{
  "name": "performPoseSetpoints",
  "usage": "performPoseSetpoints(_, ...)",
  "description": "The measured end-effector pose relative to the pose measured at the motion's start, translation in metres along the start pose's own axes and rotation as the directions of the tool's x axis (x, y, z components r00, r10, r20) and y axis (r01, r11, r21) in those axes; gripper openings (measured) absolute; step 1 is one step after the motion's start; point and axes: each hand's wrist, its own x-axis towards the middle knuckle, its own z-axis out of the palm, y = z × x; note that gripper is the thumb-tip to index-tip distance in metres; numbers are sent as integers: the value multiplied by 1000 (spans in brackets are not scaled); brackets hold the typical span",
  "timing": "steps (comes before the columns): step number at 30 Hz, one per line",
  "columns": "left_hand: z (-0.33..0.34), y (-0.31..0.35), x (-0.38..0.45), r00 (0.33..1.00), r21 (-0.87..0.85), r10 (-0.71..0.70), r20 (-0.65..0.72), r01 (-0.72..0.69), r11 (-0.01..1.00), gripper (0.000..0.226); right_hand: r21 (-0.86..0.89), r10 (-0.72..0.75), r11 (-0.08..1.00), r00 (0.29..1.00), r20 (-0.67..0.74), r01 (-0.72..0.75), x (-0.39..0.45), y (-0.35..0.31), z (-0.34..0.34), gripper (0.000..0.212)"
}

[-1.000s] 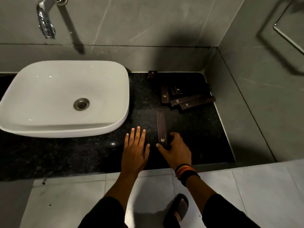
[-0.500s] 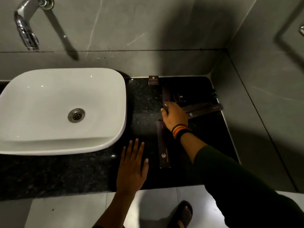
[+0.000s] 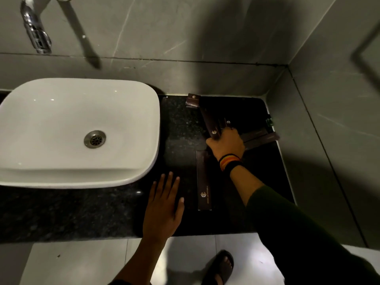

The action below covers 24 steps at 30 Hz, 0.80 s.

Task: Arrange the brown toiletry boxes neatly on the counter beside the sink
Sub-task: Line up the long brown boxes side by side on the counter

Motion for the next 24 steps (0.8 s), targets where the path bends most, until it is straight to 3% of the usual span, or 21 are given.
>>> performPoseSetpoints(8,-1,-1,1,1000,-1,24,-3,-24,1000,63,248,127,960,992,13,-127,-138,83,-12,30)
performPoseSetpoints(13,-2,1,0,1000,23,24,-6,-24,999,64,191,183,964,982,37,-187,-182,105,0,35)
performPoseSetpoints(24,-2,2,0,1000,38,14,-7,-14,999,64,113,146,982,987,64,-153,-191,115,5,34)
